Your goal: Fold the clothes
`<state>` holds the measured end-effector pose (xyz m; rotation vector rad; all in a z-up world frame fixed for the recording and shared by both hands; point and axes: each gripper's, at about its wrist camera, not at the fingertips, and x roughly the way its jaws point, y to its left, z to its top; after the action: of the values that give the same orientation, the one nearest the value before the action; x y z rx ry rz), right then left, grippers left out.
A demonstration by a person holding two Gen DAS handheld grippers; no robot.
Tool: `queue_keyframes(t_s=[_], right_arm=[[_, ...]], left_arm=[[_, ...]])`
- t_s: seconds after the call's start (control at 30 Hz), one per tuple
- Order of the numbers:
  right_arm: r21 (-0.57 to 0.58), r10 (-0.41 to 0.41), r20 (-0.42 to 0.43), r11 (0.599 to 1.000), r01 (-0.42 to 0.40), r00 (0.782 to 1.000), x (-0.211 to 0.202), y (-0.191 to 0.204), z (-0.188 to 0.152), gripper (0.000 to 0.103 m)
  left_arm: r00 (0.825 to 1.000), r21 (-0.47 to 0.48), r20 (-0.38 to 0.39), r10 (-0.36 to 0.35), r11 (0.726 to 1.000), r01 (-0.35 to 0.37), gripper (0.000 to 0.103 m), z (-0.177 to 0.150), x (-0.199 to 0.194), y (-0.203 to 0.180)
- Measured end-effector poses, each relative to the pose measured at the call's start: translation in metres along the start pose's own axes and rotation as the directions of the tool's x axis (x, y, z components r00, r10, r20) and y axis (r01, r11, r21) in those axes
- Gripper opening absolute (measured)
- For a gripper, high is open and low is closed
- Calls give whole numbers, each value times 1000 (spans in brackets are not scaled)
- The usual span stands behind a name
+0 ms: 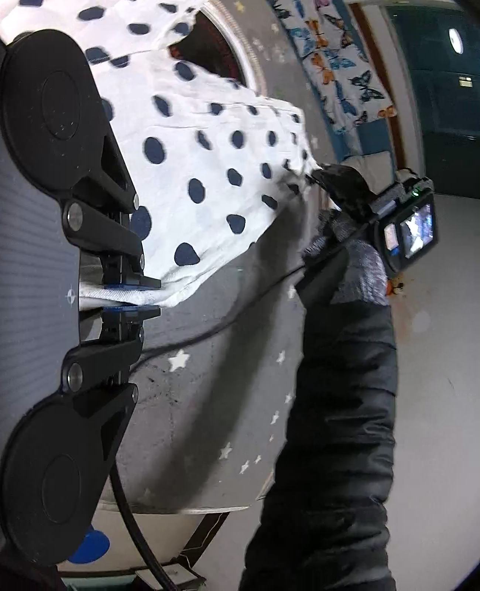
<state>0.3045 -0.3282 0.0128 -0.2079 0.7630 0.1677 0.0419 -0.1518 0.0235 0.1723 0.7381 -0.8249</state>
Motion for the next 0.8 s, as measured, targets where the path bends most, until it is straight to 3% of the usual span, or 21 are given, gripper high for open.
queue_keyframes(t_s=[0.13, 0.23, 0.57, 0.67, 0.8], right_arm=[[-6, -26, -10, 1000, 26, 1000, 1, -4, -6, 16], [-2, -12, 17, 1000, 12, 1000, -14, -5, -6, 26], [-114, 179, -11, 977, -179, 984, -67, 41, -37, 46], [-154, 236, -38, 959, -239, 971, -81, 62, -54, 47], [-209, 295, -49, 931, -299, 954, -106, 90, -77, 51]], left_arm=[[1000, -21, -12, 4, 1000, -4, 20, -3, -1, 3], [1000, -27, 2, 9, 1000, -9, 37, -5, -10, 0], [991, -139, 45, 124, 983, -117, 46, -21, -50, 10], [980, -190, 46, 195, 965, -183, 46, -31, -64, 22], [953, -275, 35, 300, 920, -279, 46, -48, -88, 45]])
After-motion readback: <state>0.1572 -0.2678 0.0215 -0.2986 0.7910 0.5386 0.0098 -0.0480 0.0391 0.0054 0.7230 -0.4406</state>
